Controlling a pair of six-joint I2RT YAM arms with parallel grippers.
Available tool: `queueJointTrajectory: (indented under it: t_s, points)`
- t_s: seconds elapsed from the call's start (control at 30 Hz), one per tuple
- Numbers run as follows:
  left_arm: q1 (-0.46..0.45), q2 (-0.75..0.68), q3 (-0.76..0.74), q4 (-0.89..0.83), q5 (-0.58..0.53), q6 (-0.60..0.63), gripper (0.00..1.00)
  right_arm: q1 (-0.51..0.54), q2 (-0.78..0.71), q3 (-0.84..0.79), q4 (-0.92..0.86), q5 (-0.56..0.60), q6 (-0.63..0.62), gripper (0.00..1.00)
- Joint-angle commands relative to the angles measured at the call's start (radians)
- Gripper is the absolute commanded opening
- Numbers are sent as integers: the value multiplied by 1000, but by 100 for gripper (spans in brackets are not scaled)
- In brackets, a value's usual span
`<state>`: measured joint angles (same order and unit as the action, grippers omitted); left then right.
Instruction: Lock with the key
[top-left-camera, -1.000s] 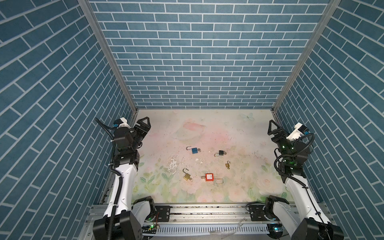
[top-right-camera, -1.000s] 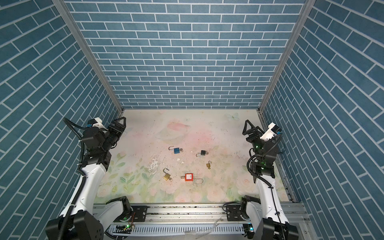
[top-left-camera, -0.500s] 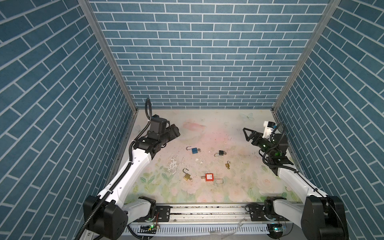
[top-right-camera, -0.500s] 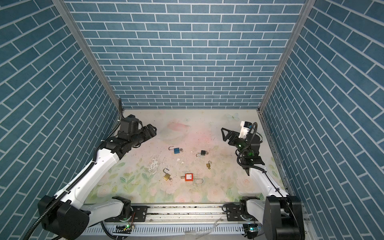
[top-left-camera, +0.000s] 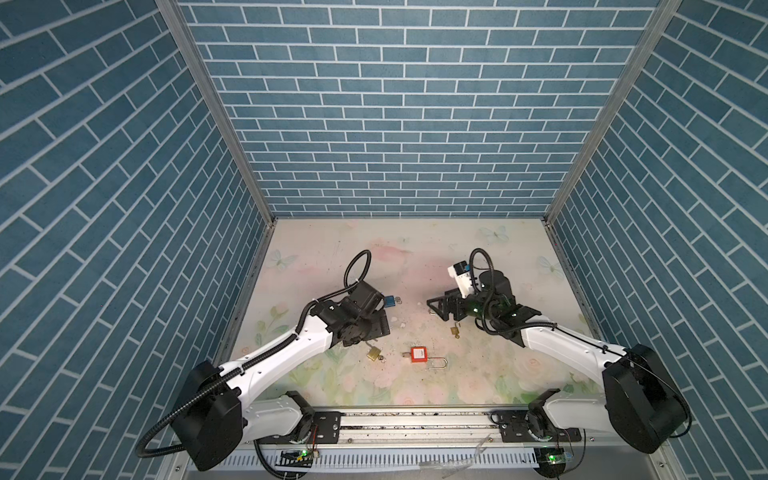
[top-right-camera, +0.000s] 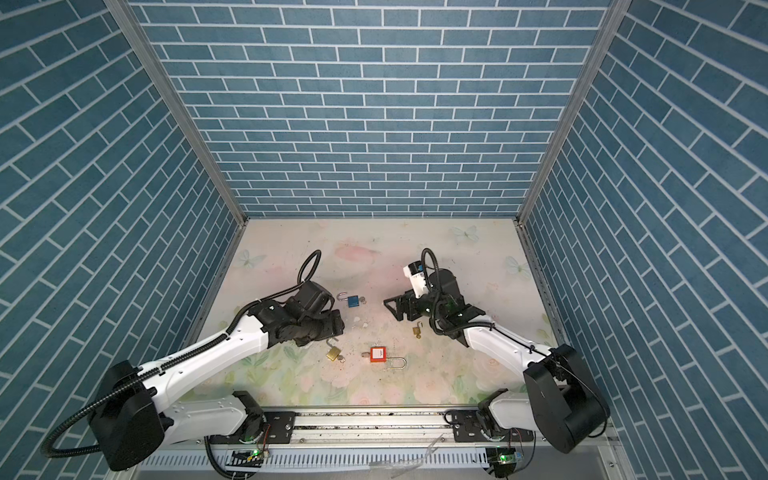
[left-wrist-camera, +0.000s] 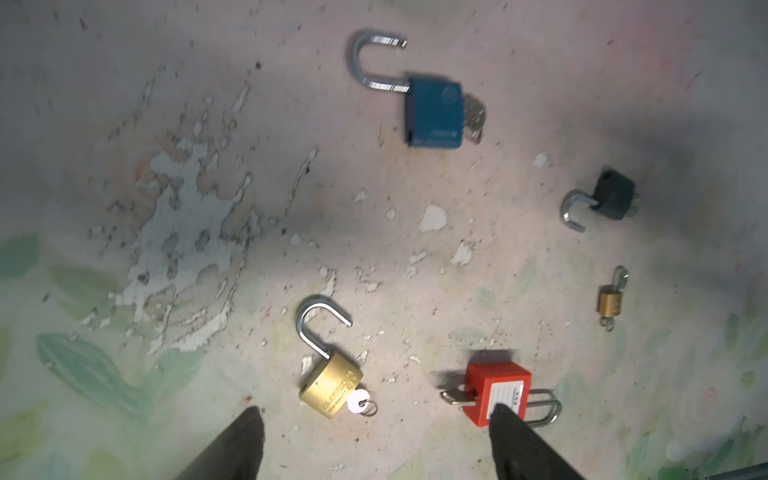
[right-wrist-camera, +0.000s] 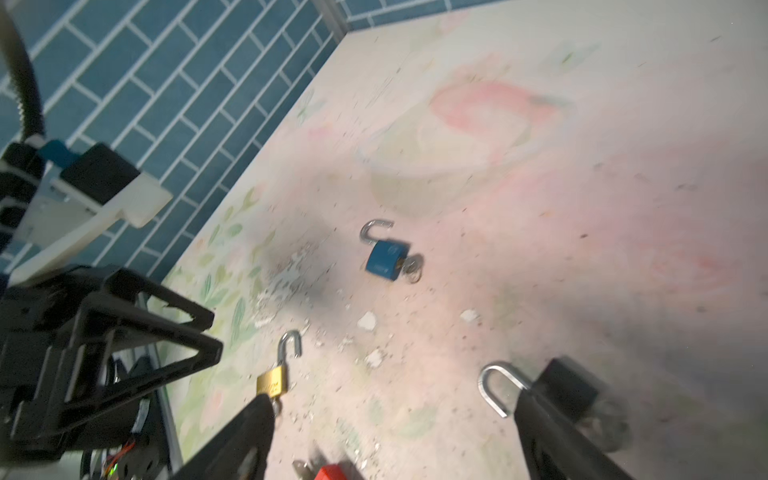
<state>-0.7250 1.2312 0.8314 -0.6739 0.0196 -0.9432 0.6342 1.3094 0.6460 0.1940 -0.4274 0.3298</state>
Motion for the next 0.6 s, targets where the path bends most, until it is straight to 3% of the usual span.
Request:
queueJointTrajectory:
  t_s: [0.0,0.13,0.3,0.43,0.57]
  points:
    - [-32,-30,-39,-58,-21,-169,86,107,11,-12,-56,70,-118,90]
    - [-53,-65,-91,-90,-19,-323,86,245,-12,-87,33,185,-179,88]
    - [-72,-120,-135,-119,-19,-511,86,362,-117,-314,394,284,-304,87]
    - [-93,-136,-160,-125,-20,-633,86,388,-189,-451,618,278,-394,88]
    - [-112,-97,-163,-114,-2,-676,86,393,-192,-455,606,253,-419,87]
